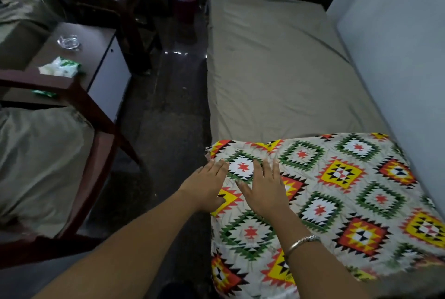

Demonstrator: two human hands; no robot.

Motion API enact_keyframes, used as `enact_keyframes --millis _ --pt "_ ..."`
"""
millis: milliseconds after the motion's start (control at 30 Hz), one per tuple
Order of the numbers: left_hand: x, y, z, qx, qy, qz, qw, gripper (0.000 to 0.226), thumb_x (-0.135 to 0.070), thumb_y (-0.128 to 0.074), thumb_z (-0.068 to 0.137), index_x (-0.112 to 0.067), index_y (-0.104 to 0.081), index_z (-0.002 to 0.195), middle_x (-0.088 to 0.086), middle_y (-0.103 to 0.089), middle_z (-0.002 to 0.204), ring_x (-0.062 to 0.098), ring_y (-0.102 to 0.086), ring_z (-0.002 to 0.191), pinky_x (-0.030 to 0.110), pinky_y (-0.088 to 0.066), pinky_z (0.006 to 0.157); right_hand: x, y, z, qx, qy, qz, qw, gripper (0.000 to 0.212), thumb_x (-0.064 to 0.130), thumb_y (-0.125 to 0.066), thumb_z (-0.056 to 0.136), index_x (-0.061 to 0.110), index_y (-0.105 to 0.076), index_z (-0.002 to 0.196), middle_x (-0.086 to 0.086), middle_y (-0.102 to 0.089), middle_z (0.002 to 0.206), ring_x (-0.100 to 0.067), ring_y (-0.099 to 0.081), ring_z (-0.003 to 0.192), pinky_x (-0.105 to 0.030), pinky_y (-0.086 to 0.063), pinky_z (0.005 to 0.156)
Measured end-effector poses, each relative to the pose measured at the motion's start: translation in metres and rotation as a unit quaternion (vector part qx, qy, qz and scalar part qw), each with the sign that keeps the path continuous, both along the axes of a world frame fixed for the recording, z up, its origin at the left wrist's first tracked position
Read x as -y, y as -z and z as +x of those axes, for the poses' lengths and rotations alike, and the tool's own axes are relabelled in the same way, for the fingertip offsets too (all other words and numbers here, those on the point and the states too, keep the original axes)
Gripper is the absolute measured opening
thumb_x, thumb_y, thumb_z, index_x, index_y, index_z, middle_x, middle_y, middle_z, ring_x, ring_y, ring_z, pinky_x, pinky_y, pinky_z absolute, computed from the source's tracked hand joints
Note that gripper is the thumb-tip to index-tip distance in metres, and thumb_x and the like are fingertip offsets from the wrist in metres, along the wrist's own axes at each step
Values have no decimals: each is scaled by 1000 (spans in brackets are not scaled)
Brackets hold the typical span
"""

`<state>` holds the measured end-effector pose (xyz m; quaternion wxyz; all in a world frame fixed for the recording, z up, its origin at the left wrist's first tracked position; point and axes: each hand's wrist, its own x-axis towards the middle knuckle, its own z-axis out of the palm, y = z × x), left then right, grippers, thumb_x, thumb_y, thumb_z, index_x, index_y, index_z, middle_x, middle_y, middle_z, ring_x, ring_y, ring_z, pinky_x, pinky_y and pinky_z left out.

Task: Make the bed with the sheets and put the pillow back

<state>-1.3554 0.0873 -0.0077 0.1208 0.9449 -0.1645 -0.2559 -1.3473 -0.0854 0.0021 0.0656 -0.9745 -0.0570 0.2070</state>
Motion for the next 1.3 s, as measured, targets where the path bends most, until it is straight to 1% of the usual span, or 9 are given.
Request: enact_keyframes --millis 167,267,300,433,567,733,1033,1167,1300 --pt "-35 5 63 5 33 0 999 89 -43 -53 90 -13 6 150 6 6 159 24 4 146 41 -11 119 -30 13 59 -10 7 -4 1000 78 63 -25 93 14 -9 151 -14 -7 158 -35 3 145 -49 -12 117" --pt "-58 14 116 14 41 18 999 87 -41 -51 91 -12 5 150 6 7 159 24 3 146 39 -11 118 -55 26 115 12 20 14 1000 92 70 -6 80 10 -16 149 -19 -17 155 -36 -8 143 -50 -15 116" --pt "-64 16 135 10 42 21 999 86 -41 -50 91 -12 5 150 6 7 159 24 3 146 39 -12 118 -61 29 134 8 24 17 1000 93 69 -6 79 9 -15 149 -19 -18 155 -36 -8 143 -50 -15 116" --pt "-78 17 207 -7 62 24 998 86 -43 -49 92 -10 6 150 6 9 159 23 5 146 39 -11 119 -79 24 193 -10 34 26 999 80 62 -21 89 11 -11 150 -15 -14 156 -34 -4 144 -46 -11 117" --pt "-79 2 275 -1 74 -1 997 88 -42 -51 91 -10 5 150 6 7 159 23 4 146 37 -11 119 -75 7 244 -5 75 44 996 73 55 -35 95 14 -10 150 -12 -12 157 -32 0 145 -46 -16 116" --pt "-79 -6 363 17 147 13 989 86 -42 -50 93 -7 5 150 10 4 159 24 0 146 34 -10 119 -64 -6 305 8 144 51 988 75 55 -38 94 15 -10 150 -11 -12 157 -32 0 145 -46 -17 116" --pt "-77 0 552 -7 283 13 959 85 -41 -48 95 -6 7 149 11 6 158 25 0 146 35 -8 119 -71 -1 429 -22 288 47 956 77 56 -38 94 13 -9 151 -14 -13 157 -35 -2 144 -45 -15 116" --pt "-62 -11 644 23 304 -11 952 86 -42 -49 94 -7 6 150 10 4 159 24 -1 146 32 -6 119 -79 -5 507 26 319 60 945 76 56 -37 93 11 -11 150 -14 -16 156 -34 -4 144 -44 -15 116" --pt "-23 -11 722 33 324 -24 945 86 -41 -51 93 -9 4 150 9 3 159 24 0 146 35 -10 119 -66 -3 581 54 345 61 935 77 58 -36 93 12 -12 149 -15 -15 156 -34 -4 144 -46 -16 116"
